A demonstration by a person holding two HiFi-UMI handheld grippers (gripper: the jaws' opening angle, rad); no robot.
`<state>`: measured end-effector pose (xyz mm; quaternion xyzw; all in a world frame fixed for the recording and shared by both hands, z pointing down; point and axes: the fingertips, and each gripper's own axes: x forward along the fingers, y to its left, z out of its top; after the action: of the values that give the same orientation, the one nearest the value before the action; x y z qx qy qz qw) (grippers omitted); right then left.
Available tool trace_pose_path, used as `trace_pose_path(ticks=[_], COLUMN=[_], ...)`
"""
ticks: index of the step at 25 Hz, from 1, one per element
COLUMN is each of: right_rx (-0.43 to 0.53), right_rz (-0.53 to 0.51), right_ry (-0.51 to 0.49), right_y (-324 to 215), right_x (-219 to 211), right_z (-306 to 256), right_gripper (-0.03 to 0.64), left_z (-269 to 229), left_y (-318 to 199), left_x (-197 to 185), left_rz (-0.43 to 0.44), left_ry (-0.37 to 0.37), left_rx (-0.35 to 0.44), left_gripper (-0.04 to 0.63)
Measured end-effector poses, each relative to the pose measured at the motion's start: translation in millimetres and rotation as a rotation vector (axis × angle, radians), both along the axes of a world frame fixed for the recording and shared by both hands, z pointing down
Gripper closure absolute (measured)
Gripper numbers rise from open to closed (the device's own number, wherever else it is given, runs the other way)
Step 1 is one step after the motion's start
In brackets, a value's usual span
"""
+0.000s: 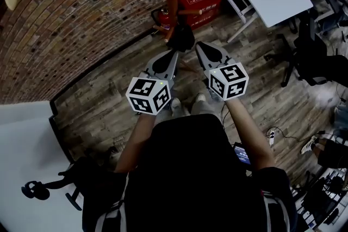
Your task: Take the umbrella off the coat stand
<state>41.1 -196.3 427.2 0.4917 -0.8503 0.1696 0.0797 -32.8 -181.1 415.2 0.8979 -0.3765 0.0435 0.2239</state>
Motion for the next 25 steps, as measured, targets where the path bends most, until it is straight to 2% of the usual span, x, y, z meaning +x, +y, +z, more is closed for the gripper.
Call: trace_pose_path(ticks=[12,25], right_rx=[0.012,-0.042], right_rz=[-0.115,-0.185], right_ry=[0.011,0.030], right_y=[-25.4,-35.6], right_x=[2.6,-7.1], right_z=[-4.1,18.4], right_gripper=[0.586,0.586], left_z=[-8.8,-0.5], left_y=[-12.9,-27.8], left_x=[13.1,8.1], left_rz=[-0.090,-0.144], left_ry=[-0.015,-0.071], left_rx=[0.007,0.004], left_gripper=[0.577,0.577])
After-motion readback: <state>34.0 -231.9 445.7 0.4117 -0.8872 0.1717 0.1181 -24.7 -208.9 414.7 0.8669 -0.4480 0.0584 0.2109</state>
